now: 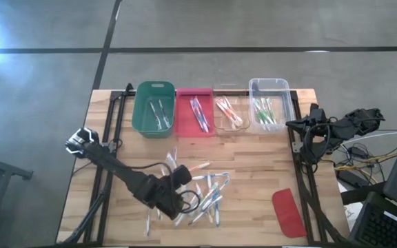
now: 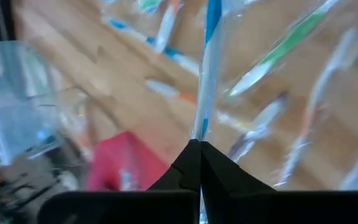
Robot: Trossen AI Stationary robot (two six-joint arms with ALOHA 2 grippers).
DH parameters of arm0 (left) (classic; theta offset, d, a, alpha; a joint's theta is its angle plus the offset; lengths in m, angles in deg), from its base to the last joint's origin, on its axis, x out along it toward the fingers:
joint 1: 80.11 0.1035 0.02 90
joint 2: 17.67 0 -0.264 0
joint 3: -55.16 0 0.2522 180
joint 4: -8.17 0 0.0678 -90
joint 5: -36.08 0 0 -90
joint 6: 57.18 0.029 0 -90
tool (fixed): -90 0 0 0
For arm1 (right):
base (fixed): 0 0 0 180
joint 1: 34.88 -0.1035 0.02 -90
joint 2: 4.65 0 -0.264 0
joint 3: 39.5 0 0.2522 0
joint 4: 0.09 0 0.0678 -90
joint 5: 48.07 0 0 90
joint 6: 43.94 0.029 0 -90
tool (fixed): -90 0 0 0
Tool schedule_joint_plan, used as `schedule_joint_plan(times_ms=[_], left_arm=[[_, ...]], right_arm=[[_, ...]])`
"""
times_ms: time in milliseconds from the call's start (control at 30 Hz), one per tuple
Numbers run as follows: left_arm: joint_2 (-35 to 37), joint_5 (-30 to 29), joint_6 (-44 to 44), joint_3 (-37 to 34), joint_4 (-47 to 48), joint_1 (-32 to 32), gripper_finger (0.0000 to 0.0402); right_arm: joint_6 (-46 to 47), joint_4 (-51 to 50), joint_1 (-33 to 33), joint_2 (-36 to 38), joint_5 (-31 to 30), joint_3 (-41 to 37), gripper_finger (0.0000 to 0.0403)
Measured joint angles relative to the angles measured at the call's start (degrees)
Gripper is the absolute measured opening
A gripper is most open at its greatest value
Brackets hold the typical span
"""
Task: Pick & Place Toothbrushes
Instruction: Put the blue toothbrush into the red bin
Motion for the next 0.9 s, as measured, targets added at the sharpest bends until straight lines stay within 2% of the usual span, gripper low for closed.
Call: schedule_joint_plan(times_ms=[633, 733, 900], left_arm=[[0.0, -2.25, 21.32, -0.22, -6.79, 20.17, 0.0001], [0.0, -0.77, 26.29, -0.22, -9.59, 24.39, 0.0], [0.02, 5.46, 34.45, -0.22, -15.66, 32.08, 0.0]], right_arm=[[0.0, 0.0, 0.01, -0.02, 0.02, 0.0, 0.0009], [0.0, 0.0, 0.01, -0.02, 0.02, 0.0, 0.0009], [0.0, 0.0, 0.01, -0.02, 0.02, 0.0, 0.0009]])
